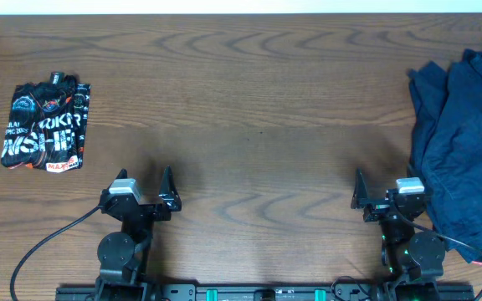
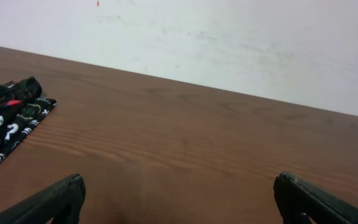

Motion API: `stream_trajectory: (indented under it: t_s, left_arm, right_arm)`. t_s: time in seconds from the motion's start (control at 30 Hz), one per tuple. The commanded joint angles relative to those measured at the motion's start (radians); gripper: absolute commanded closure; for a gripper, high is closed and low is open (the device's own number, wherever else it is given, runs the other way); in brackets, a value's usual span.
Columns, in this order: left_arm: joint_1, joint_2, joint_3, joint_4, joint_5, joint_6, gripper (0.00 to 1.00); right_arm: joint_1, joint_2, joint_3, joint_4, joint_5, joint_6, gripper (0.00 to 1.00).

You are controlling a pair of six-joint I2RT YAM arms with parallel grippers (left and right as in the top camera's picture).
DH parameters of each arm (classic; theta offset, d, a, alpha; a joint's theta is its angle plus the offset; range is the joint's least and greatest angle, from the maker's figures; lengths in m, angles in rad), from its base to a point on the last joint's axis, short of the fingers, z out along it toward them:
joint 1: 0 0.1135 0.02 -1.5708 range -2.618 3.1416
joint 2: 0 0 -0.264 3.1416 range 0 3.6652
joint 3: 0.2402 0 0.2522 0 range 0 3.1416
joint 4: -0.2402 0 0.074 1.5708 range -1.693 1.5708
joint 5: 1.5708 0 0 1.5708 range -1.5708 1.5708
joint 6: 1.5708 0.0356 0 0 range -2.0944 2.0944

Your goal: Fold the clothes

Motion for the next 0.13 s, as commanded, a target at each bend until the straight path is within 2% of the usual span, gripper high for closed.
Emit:
stream_trajectory:
  t_s: [0.0,0.1]
  left_arm:
    - [0.004,-0.007,-0.017,-0.044,-0.005,0.021,0.02]
    - [0.004,-0.007,-0.017,-0.044,-0.005,0.021,0.02]
  right_arm:
    - [-0.016,-0.005,0.003,-0.01,-0.006,-0.008,0.01]
    - [-0.016,-0.005,0.003,-0.01,-0.006,-0.008,0.01]
